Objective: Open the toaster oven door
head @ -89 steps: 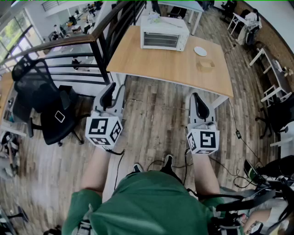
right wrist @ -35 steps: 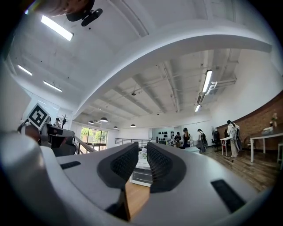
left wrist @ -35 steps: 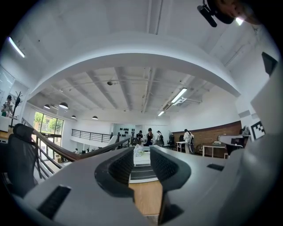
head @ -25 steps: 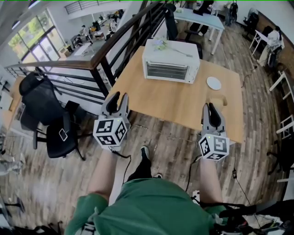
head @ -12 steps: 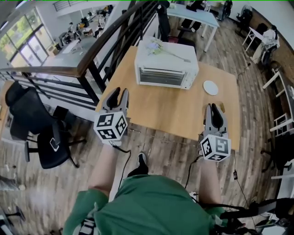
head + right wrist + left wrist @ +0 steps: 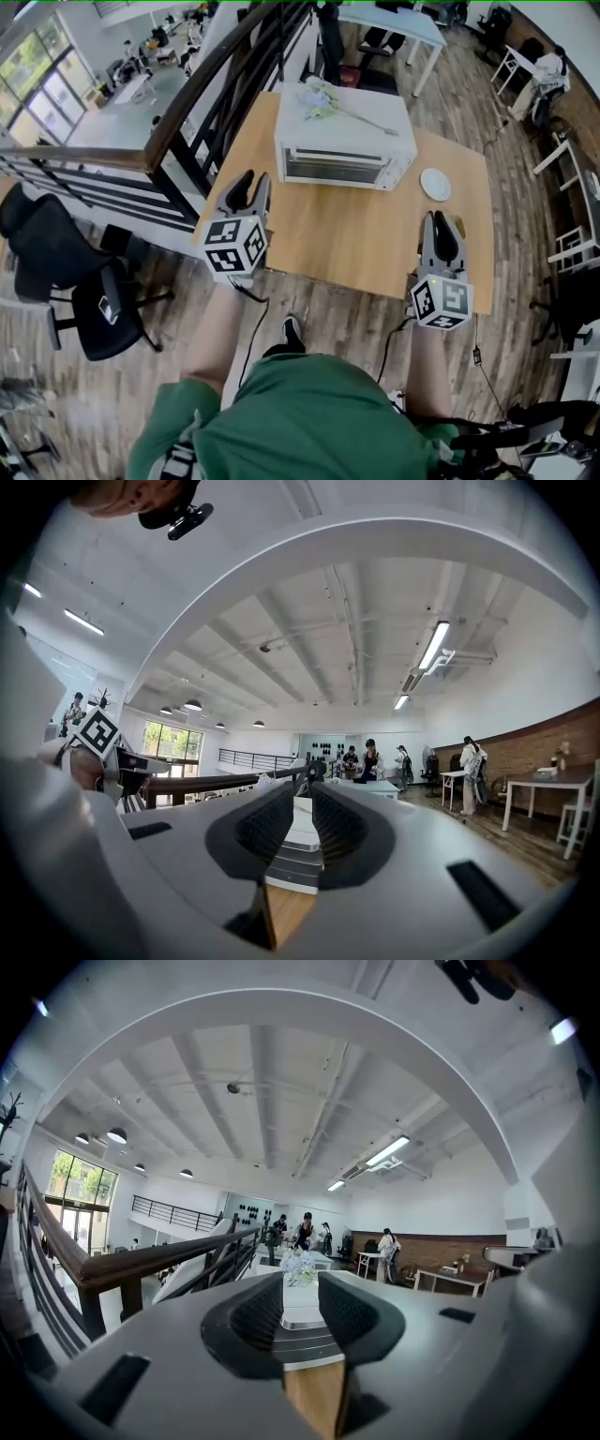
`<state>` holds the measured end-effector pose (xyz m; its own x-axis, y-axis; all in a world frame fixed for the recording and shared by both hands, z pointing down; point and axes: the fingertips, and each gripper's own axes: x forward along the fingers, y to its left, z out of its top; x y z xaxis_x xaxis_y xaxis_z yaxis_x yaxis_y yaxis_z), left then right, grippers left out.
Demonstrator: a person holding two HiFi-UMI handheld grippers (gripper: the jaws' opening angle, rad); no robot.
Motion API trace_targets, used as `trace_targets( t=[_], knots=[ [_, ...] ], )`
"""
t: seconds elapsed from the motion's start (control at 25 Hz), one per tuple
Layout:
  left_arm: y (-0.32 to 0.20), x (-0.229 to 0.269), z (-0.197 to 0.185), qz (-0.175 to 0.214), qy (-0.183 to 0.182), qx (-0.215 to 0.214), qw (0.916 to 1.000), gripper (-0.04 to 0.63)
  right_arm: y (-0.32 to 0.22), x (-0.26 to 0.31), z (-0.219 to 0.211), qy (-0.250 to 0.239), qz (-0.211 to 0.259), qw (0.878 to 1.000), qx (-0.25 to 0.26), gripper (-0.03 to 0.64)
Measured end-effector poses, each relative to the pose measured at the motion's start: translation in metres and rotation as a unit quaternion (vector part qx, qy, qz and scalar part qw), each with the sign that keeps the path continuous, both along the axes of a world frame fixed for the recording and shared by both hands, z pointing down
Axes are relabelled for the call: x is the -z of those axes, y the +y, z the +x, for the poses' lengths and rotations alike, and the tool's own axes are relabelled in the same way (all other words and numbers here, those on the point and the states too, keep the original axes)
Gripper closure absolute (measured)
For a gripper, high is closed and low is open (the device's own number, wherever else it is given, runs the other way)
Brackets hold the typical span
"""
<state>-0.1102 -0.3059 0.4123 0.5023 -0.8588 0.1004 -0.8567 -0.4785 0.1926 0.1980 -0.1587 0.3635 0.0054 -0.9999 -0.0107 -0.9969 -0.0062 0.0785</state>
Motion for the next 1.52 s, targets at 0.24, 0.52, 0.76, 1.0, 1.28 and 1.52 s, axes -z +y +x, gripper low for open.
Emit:
trace_targets(
  t=[0.24,0.52,0.76,1.0,1.28,1.52],
  knots=[
    [-0.046,-0.023,0.007,-0.030,-0.004,-0.021,0.9993,0.465,-0.021,0.001,-0.011,0.015,-0.006,1.000,-0.013,0.546],
    [-0.089,-0.048,0.030,-0.062,-0.019,-0.043,0.9970,0.465,-0.031,-0.005,0.000,0.018,-0.012,0.999,-0.037,0.546],
    [-0.114,-0.072,0.052,-0.108,-0.031,-0.039,0.9929,0.465,-0.031,-0.001,0.022,0.015,-0.006,0.999,-0.039,0.546],
    [-0.133,-0.099,0.069,-0.180,-0.028,-0.031,0.9828,0.464,-0.030,0.011,0.059,0.007,0.013,0.999,-0.041,0.546],
    [-0.158,-0.127,0.082,-0.253,-0.040,-0.015,0.9667,0.460,-0.034,0.016,0.100,-0.004,0.022,0.999,-0.040,0.546],
    [-0.173,-0.145,0.093,-0.308,-0.029,-0.019,0.9508,0.435,-0.042,0.003,0.124,-0.022,0.014,0.999,-0.037,0.546]
  ],
)
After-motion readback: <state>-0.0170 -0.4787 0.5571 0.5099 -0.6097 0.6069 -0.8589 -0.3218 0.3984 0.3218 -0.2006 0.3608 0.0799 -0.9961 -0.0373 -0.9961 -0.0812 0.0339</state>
